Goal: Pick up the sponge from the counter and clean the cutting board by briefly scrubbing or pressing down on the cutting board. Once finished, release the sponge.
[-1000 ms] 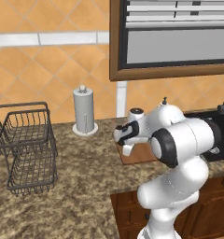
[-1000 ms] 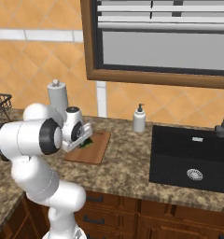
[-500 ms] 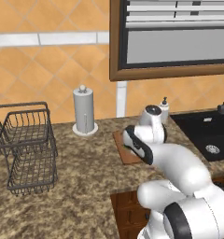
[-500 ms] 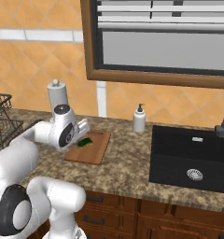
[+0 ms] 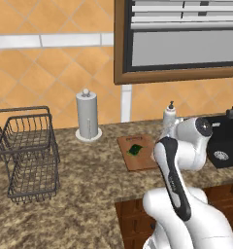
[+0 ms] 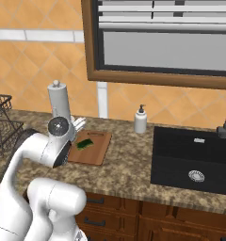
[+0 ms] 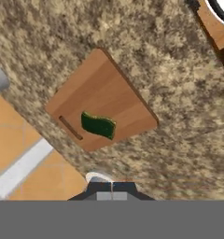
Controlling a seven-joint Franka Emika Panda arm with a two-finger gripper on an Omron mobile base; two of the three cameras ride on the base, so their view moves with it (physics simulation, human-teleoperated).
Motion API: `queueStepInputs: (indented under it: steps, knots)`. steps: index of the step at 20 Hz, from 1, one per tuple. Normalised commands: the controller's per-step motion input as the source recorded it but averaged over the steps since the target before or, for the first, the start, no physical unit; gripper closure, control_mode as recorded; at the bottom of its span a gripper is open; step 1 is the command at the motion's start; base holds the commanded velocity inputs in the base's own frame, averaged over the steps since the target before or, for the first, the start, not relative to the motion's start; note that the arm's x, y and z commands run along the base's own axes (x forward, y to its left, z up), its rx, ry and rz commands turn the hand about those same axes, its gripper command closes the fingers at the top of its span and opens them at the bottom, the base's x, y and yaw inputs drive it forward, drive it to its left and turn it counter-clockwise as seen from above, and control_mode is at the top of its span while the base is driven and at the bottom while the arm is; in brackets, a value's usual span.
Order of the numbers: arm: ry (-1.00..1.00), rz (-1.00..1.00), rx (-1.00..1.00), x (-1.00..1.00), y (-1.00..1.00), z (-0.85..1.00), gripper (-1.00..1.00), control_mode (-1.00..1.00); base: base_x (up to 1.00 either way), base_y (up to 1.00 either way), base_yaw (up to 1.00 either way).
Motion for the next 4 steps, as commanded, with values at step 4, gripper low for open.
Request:
queueStepInputs:
  steps: [4]
  knots:
    - [-0.09, 0.19, 0.35, -0.51, -0.54, 1.0, 1.0, -1.0, 0.0, 0.0, 0.0]
